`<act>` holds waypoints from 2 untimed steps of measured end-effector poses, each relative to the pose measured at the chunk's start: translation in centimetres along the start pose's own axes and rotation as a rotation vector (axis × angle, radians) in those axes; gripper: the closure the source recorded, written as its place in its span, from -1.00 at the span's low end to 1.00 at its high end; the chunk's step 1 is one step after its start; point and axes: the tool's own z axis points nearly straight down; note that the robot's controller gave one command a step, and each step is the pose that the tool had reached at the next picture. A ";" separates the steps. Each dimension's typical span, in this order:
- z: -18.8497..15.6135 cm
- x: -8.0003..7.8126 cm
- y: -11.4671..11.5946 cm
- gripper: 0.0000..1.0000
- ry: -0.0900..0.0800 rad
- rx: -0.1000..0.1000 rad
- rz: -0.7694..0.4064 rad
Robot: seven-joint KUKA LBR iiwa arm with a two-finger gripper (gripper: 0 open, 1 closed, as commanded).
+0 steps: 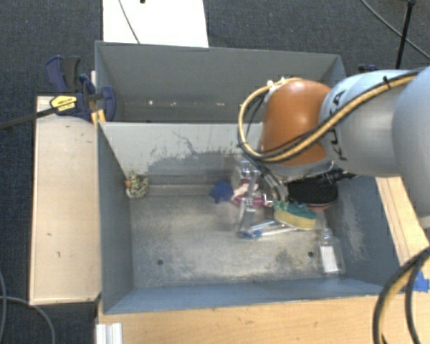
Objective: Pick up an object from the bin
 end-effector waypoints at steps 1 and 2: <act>0.0 0.1 0.2 1.00 0.001 -0.002 0.004; 0.0 0.1 0.2 -1.00 0.001 -0.002 0.007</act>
Offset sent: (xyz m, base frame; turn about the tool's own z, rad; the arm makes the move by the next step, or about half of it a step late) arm 0.0000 0.0000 0.0000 0.0000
